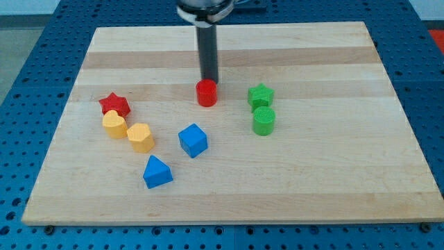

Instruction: Place the red circle close to the red star

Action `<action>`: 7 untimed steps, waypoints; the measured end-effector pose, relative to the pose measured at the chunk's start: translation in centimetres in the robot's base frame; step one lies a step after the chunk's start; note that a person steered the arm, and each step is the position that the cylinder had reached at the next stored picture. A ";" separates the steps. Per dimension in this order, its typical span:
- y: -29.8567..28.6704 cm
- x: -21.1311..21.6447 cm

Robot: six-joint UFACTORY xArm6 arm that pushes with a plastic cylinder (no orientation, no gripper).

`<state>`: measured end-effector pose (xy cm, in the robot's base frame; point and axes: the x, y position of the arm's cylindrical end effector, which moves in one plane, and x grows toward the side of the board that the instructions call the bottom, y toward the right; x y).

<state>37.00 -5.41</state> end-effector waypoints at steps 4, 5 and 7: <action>-5.1 0.2; -1.2 -6.3; 1.4 -0.3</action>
<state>36.67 -4.03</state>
